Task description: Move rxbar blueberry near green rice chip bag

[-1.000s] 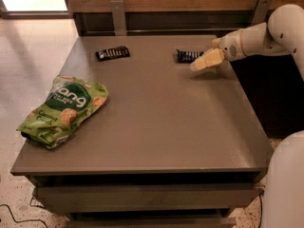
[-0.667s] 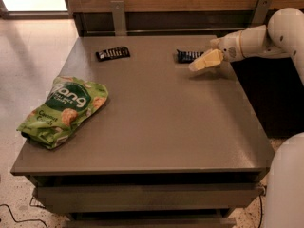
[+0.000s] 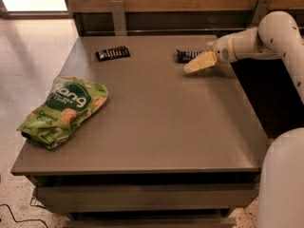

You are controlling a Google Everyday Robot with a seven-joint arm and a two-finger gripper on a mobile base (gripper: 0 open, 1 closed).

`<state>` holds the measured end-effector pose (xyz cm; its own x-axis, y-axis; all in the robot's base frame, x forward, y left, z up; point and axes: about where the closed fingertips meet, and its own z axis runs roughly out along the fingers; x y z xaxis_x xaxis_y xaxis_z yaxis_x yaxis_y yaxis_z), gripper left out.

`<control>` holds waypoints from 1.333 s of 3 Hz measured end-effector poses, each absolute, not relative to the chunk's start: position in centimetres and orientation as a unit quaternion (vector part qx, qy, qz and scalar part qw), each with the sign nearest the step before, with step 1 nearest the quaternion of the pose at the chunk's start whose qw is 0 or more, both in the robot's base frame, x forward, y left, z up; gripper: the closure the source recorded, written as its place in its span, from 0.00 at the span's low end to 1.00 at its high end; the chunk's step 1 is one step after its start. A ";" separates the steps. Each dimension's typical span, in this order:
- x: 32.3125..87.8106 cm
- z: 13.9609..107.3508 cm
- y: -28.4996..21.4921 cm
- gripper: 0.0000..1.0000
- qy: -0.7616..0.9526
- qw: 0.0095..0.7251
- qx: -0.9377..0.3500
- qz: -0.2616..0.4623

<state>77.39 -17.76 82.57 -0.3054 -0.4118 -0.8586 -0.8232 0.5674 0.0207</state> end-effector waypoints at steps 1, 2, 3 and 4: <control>78.0 82.0 -17.4 0.00 0.780 0.428 -0.396 0.226; 78.0 81.8 -17.1 0.18 0.780 0.426 -0.397 0.229; 78.1 81.5 -16.7 0.49 0.779 0.424 -0.399 0.232; 78.2 81.3 -16.5 0.72 0.779 0.423 -0.399 0.233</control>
Offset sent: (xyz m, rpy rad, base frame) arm 0.0053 0.0027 -0.0046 -0.0187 0.0066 -0.0166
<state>78.16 -16.51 81.34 -0.3229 -0.4256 -0.8454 -0.8194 0.5727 0.0246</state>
